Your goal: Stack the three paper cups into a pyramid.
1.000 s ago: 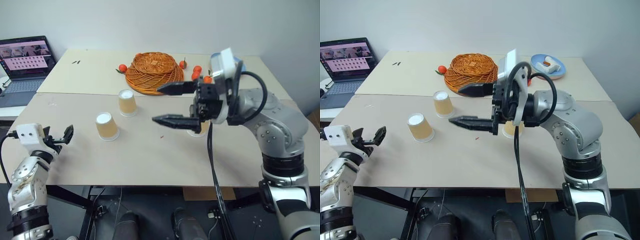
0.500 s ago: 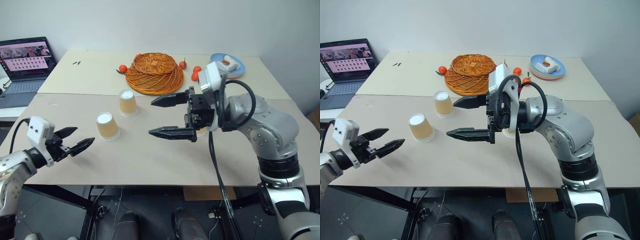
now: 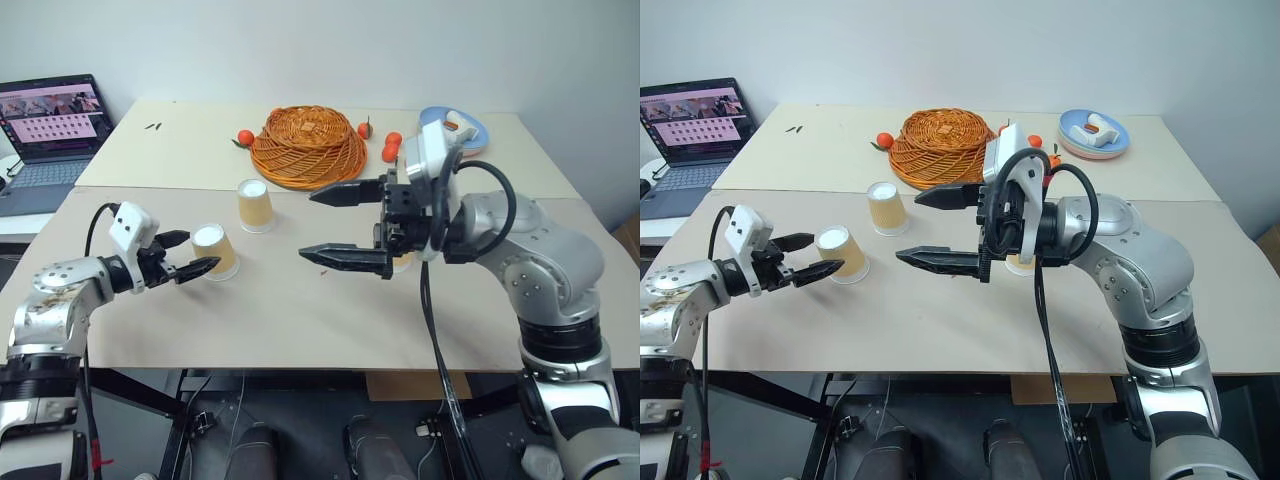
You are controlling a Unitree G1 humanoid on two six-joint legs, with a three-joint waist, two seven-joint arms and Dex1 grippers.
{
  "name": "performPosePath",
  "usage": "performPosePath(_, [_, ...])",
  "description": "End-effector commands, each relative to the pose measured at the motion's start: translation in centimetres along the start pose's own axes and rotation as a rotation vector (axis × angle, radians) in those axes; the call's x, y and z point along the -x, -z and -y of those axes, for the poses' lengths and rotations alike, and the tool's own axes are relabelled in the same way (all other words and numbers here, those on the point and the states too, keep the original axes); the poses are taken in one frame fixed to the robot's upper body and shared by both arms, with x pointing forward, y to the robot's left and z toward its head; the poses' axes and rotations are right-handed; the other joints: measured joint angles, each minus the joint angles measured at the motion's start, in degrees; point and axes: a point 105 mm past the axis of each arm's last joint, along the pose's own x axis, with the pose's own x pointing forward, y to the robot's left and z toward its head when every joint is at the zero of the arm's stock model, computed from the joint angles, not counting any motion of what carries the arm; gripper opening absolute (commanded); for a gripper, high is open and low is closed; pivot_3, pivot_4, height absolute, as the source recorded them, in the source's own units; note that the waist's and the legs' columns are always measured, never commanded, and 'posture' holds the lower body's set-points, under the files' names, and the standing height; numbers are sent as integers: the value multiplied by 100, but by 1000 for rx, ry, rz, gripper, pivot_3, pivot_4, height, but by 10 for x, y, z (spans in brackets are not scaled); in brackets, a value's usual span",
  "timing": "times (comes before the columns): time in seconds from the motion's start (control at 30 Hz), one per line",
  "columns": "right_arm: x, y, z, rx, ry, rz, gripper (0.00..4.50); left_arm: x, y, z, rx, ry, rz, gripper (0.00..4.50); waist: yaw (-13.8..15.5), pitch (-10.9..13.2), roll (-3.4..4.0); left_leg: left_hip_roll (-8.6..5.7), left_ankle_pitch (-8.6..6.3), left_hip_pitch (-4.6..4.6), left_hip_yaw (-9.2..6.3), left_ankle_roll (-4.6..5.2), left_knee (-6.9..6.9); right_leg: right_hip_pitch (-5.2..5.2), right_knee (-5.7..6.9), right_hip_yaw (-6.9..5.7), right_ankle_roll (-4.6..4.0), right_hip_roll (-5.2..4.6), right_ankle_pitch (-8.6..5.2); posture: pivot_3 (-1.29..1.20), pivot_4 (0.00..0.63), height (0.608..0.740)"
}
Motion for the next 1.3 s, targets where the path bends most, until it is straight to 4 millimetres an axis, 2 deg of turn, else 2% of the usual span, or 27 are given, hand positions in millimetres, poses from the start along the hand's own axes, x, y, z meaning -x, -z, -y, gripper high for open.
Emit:
performPosePath(0.03, [6, -10, -2, 33, 20, 19, 4484, -6, -11, -5, -50, 7, 29, 4500, 2, 0, 0, 0, 0, 0, -1, 0, 0, 0, 0, 0, 0, 0, 0, 0, 150, 671])
performPosePath(0.33, [8, -8, 0, 35, 34, 8, 4484, -27, -21, -1, -70, 48, 63, 4500, 4, 0, -1, -2, 1, -2, -8, 2, 0, 3, 0, -4, 1, 0, 2, 0, 150, 671])
performPosePath(0.53, [8, -7, 2, 38, 42, 5, 4484, -32, -22, 2, -52, 55, 75, 4500, -7, 0, -1, -2, 1, -2, -13, 2, 0, 3, 0, -7, 1, 0, 2, 0, 150, 671])
performPosePath(0.57, [8, -7, 2, 39, 43, 5, 4500, -32, -22, 2, -48, 56, 76, 3961, -7, 0, -1, -2, 1, -3, -14, 2, 0, 3, 0, -8, 1, 0, 2, 0, 150, 671])
performPosePath(0.6, [8, -7, 2, 39, 45, 5, 4500, -32, -21, 2, -47, 55, 75, 3781, -5, 0, -1, -2, 1, -2, -14, 2, 0, 3, 0, -8, 1, 0, 2, 0, 150, 671])
performPosePath(0.67, [8, -7, 3, 40, 48, 5, 4500, -32, -21, 2, -47, 54, 72, 3002, -1, 0, -1, -3, 2, -3, -15, 2, 0, 3, 0, -9, 1, 0, 2, 0, 150, 671])
performPosePath(0.97, [8, -6, 7, 44, 61, 3, 4500, -33, -26, 3, -67, 56, 77, 3002, 0, 0, -1, -3, 2, -3, -18, 3, 0, 4, 0, -11, 1, 0, 2, 0, 150, 671])
performPosePath(1.03, [8, -7, 9, 50, 76, 3, 4500, -38, -38, 11, -77, 88, 111, 3002, 1, 0, -1, -3, 2, -3, -18, 3, 0, 4, 0, -11, 1, 0, 2, 0, 150, 671])
performPosePath(1.1, [9, -8, 13, 57, 96, 6, 4500, -50, -62, 34, -116, 192, 172, 3002, 6, 1, -2, -3, 2, -4, -18, 3, 0, 4, 0, -12, 2, 0, 2, 0, 150, 671])
performPosePath(1.17, [9, -9, 16, 61, 109, 10, 4500, -59, -77, 55, -141, 281, 207, 3002, 61, 3, -5, -7, 5, -13, -27, 3, 2, 5, 0, -22, 2, -4, 2, 0, 150, 671])
performPosePath(1.3, [8, -10, 21, 67, 135, 24, 4500, -81, -94, 93, -176, 431, 245, 3002, 78, 3, -4, -16, 6, -16, -33, 3, 5, 11, -4, -27, 3, -12, 2, 0, 150, 671])
